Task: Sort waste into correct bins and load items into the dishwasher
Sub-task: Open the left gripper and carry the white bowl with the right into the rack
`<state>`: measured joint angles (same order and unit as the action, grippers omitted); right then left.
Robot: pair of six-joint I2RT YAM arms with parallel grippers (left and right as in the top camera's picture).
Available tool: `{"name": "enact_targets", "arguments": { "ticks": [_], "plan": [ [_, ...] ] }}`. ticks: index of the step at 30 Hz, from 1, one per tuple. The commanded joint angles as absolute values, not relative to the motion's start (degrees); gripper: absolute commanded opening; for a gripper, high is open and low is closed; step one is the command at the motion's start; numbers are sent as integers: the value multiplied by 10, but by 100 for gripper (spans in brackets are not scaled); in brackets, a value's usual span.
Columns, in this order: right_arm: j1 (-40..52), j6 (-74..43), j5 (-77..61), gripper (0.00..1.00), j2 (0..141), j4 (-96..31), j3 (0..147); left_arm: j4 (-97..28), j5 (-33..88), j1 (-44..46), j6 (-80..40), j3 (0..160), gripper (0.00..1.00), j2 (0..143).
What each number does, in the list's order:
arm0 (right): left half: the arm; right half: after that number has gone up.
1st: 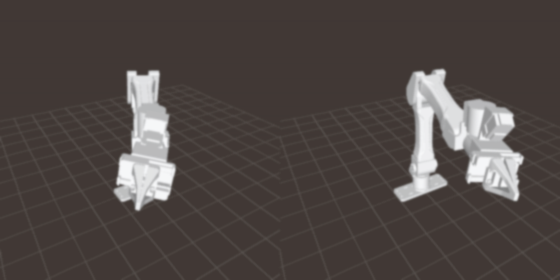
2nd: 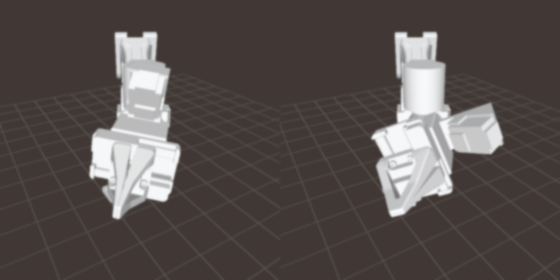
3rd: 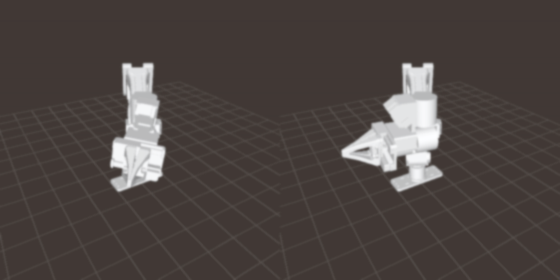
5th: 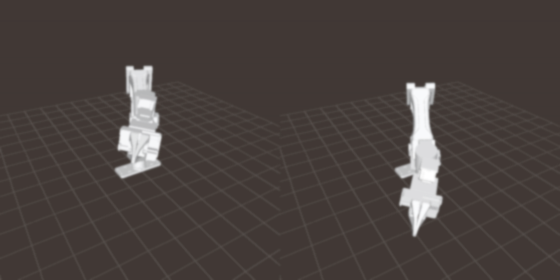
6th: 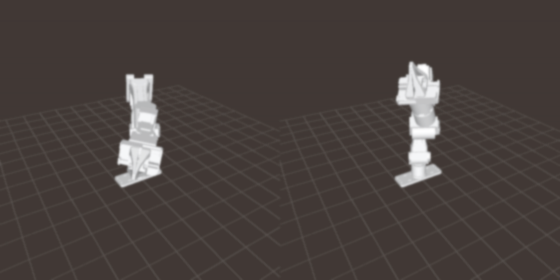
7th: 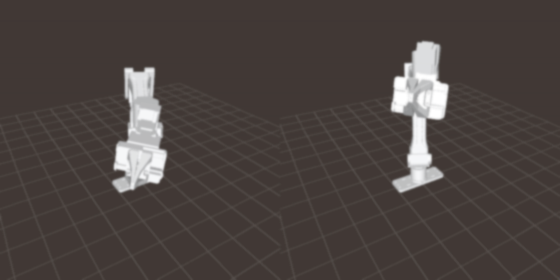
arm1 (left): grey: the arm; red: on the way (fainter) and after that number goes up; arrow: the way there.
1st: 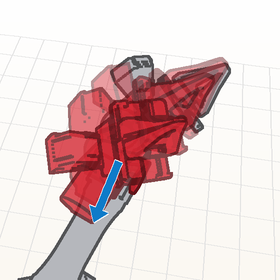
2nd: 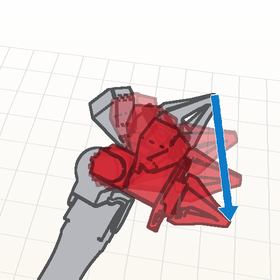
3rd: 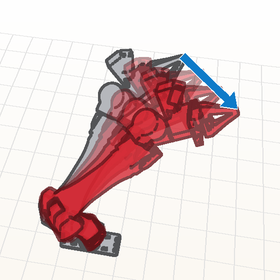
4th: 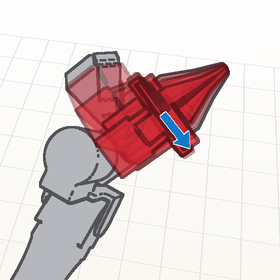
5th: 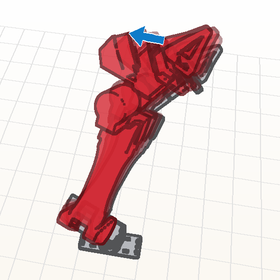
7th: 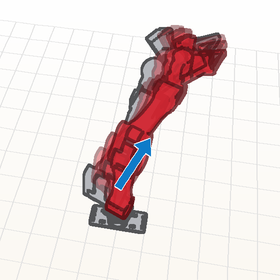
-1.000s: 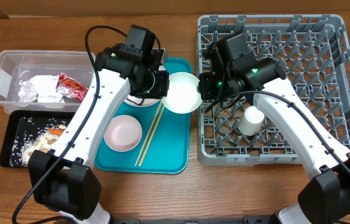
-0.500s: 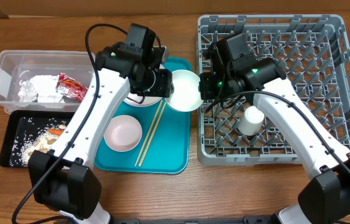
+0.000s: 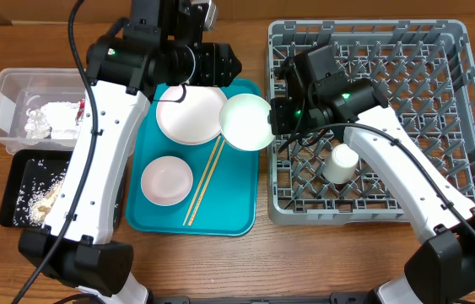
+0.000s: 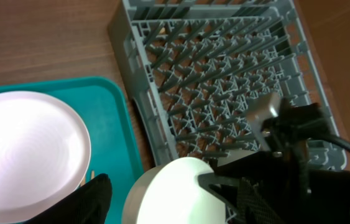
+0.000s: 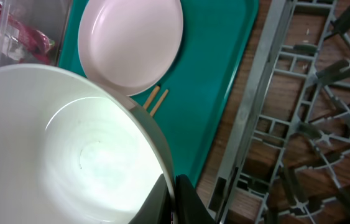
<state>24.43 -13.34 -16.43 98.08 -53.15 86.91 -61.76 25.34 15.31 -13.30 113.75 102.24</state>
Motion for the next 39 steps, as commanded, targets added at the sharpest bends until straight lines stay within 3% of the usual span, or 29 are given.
{"name": "enact_targets", "arguments": {
  "ticks": [1, 4, 6, 7, 8, 11, 15, 22, 30, 33, 39],
  "plan": [
    [243, -131, -150, 4, 961, -512, 887, -618, 266, 142, -128, 1158, 68, 1018],
    [243, -131, -51, 4, 961, -484, 887, -620, 262, 131, -128, 1158, 69, 1018],
    [243, -131, 58, 4, 961, -461, 887, -620, 249, 124, -128, 1158, 77, 1018],
    [243, -131, 118, 4, 961, -448, 887, -620, 238, 121, -128, 1158, 84, 1018],
    [243, -131, 185, 4, 961, -434, 887, -620, 227, 120, -128, 1158, 100, 1018],
    [243, -131, 410, 4, 961, -371, 887, -620, 190, 119, -128, 1158, 100, 1019],
    [240, -79, 573, 4, 963, -268, 887, -620, 186, 119, -128, 1158, 100, 1019],
    [199, 119, 587, 4, 990, -134, 885, -619, 186, 119, -128, 1158, 100, 1019],
    [157, 463, 571, 4, 1053, 58, 885, -619, 186, 119, -128, 1158, 100, 1019],
    [156, 574, 524, 4, 1074, 67, 885, -619, 186, 119, -128, 1158, 100, 1019],
    [156, 689, 489, 4, 1126, 105, 885, -619, 186, 119, -128, 1158, 100, 1019]
  ]
}}
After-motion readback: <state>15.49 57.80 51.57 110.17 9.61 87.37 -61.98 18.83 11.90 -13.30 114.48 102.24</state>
